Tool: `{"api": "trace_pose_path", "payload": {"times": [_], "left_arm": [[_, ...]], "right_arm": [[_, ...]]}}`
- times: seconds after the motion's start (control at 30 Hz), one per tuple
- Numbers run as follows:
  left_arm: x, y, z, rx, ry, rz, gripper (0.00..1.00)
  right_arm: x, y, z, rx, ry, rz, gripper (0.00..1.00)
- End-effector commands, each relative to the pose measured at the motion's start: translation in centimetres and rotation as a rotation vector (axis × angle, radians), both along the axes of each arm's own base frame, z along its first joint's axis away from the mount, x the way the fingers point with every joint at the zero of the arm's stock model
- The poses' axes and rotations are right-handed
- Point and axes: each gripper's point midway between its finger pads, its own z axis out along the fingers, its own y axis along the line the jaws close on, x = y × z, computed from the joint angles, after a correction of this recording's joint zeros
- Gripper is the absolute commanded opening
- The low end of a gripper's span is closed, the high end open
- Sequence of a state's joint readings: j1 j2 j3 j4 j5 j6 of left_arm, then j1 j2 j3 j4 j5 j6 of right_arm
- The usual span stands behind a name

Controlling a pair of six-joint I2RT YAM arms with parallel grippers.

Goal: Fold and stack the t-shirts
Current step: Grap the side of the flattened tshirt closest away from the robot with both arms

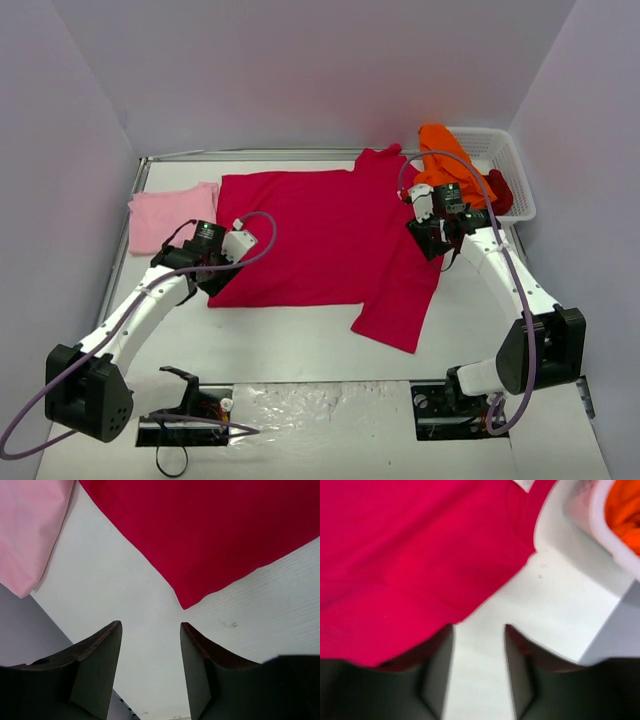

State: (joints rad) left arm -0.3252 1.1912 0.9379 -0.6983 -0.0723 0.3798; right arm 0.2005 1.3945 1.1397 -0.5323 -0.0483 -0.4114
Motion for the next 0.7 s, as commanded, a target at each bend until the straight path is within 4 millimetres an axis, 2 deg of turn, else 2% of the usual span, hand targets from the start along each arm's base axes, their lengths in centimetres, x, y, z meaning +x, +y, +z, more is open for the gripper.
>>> {"api": "trace_pose_path", "payload": {"times": [0.0,0.03,0.13,0.2,0.33,0.53,0.67], "left_arm": [[0.0,-0.5,0.3,0.042,-0.023,-0.087,0.49],[-0.3,-0.6,0.0,0.052,-0.013,-0.103,0.5],[-0.9,-0.7,-1.2,0.097,-0.001,-0.148,0.5],[-0.7,-0.6,-1.5,0.121,-0.016,-0.167,0.51],[-1.7,-0.4,-3.4,0.144,0.027,-0.215,0.53],[-2.1,0.4,-5.3,0.198,0.057,-0.249,0.54],[-2.6,0.3,-6.5,0.194,0.072,-0.274,0.54]], "right_arm": [[0.0,-1.5,0.3,-0.021,-0.04,-0.063,0.47],[-0.1,-1.5,0.4,-0.018,-0.053,-0.064,0.55],[-0.7,-1.9,-0.1,-0.001,-0.053,-0.087,0.61],[-1.0,-2.2,-0.6,0.01,-0.044,-0.099,0.62],[-1.0,-3.5,-0.7,0.044,-0.043,-0.142,0.63],[-1.0,-4.0,-0.2,0.076,-0.055,-0.164,0.62],[-1.0,-4.4,-0.8,0.095,-0.035,-0.179,0.62]]}}
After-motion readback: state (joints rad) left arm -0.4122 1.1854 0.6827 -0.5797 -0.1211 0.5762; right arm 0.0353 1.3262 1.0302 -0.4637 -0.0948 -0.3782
